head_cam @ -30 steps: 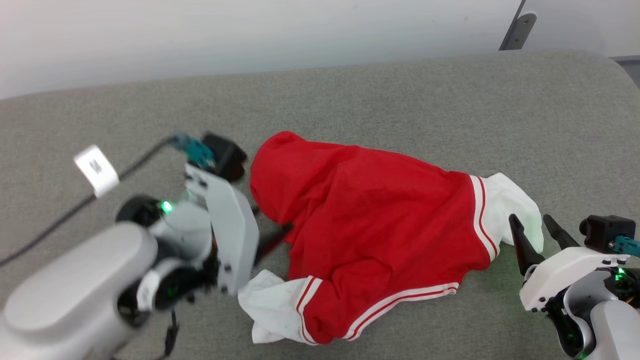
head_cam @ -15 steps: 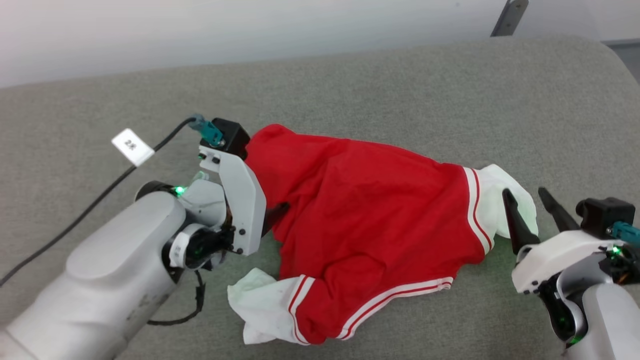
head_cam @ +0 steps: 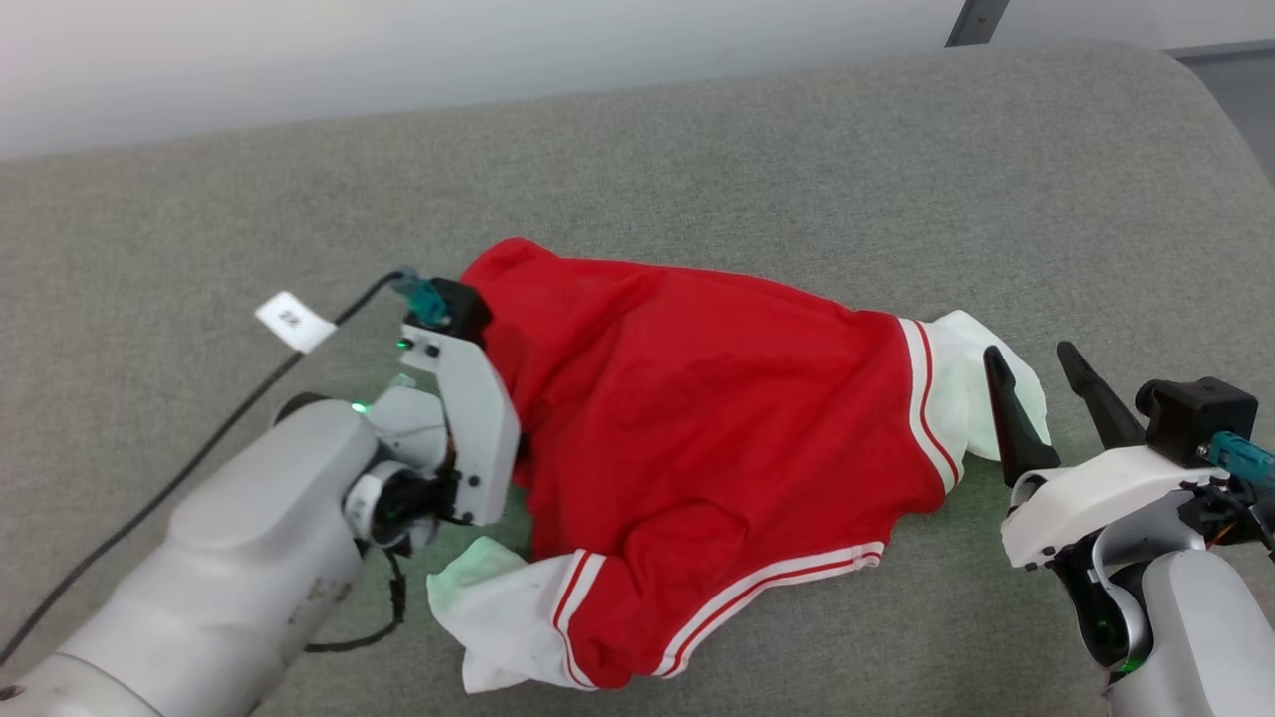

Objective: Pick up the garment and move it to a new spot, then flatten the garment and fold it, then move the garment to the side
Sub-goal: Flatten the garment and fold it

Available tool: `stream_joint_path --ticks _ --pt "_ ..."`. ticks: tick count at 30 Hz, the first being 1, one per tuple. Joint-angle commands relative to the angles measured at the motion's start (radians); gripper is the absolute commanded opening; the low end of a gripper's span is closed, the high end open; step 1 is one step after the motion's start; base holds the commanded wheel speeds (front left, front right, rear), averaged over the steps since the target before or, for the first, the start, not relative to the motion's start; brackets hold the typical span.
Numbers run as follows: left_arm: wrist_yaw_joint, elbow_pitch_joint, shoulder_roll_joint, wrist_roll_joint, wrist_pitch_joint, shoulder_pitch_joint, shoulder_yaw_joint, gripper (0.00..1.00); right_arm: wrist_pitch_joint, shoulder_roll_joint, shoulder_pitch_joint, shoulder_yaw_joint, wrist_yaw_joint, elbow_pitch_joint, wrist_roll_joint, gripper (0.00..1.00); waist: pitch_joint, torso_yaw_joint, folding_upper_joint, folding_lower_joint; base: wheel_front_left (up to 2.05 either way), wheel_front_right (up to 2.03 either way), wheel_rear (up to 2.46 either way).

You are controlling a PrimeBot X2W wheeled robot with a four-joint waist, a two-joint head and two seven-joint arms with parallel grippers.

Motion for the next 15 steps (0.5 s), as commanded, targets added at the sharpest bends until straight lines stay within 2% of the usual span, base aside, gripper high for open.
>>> stream_joint_path --ticks 1,8,15 --pt "-0.010 0.015 0.004 0.003 -0.009 -0.001 0.002 0.00 -0.010 -0.004 -0.007 0.002 -0.001 -0.005 -0.009 1.00 -0.001 -0.001 0.0000 -0.0001 0.00 0.00 0.00" --pt "-0.058 0.085 0.034 0.038 -0.056 -0.064 0.008 0.00 -0.032 -0.011 0.009 0.001 -0.001 -0.009 -0.015 1.00 -0.019 0.008 0.0000 -0.0001 0.00 0.00 0.00" --pt "-0.080 0.103 0.092 0.157 -0.127 -0.192 -0.014 0.00 -0.027 -0.007 0.009 0.001 -0.001 -0.023 -0.019 1.00 -0.017 0.014 0.0000 -0.0001 0.00 0.00 0.00"
